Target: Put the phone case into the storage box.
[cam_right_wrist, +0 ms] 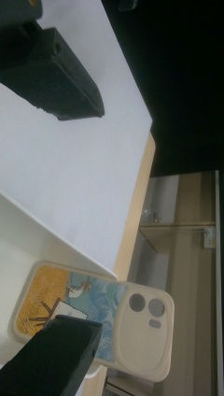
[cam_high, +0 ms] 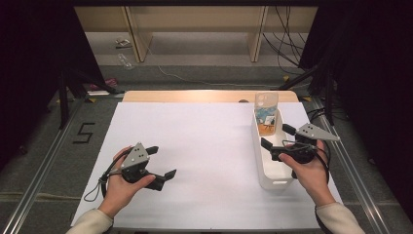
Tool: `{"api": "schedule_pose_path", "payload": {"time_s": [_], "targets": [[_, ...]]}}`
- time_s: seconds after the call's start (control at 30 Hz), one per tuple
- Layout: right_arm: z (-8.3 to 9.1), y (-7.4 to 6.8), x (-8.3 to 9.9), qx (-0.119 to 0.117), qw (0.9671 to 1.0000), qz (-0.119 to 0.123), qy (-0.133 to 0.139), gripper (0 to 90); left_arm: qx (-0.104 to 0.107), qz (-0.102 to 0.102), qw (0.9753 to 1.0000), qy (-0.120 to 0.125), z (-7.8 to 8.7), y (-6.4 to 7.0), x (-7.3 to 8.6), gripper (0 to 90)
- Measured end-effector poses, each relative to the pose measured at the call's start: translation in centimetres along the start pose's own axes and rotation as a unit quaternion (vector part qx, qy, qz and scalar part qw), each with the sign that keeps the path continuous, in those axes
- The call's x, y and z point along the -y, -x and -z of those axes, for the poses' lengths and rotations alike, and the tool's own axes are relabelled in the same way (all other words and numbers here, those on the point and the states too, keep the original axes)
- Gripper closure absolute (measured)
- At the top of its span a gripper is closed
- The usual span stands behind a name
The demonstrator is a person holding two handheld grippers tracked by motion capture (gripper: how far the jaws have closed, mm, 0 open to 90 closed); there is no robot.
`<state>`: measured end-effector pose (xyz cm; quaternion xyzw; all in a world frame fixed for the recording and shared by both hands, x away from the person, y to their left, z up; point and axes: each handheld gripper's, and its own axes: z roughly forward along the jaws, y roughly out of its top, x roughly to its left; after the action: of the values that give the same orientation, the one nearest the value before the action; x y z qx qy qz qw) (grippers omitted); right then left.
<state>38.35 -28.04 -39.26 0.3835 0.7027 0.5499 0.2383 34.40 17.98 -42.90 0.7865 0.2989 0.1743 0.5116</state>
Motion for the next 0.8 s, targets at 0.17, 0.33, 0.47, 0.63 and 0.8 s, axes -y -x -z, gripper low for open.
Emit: {"api": "schedule_pose_path", "payload": {"time_s": [0.17, 0.33, 0.47, 0.63, 0.8], "targets": [[0.3, -0.2, -0.1, 0.0, 1.0, 0.001, 0.0, 1.1, -0.001, 0.0, 1.0, 0.0, 0.1, -0.1, 0.0, 0.0], [0.9, -0.3, 0.2, -0.002, 1.0, 0.003, -0.001, 1.1, 0.0, -0.001, 1.0, 0.0, 0.2, 0.0, 0.0, 0.0], [1.3, -0.3, 0.6, -0.003, 1.0, 0.003, -0.004, 1.1, 0.0, -0.002, 1.0, 0.001, 0.5, 0.1, 0.1, 0.0], [1.8, -0.2, 1.1, -0.005, 1.0, 0.004, -0.005, 1.1, -0.006, 0.001, 1.0, 0.004, 1.1, 0.0, 0.2, 0.0], [2.2, -0.2, 1.4, -0.004, 1.0, 0.007, -0.004, 1.1, -0.009, 0.004, 0.9999, 0.007, 1.5, -0.1, 0.4, 0.0]]}}
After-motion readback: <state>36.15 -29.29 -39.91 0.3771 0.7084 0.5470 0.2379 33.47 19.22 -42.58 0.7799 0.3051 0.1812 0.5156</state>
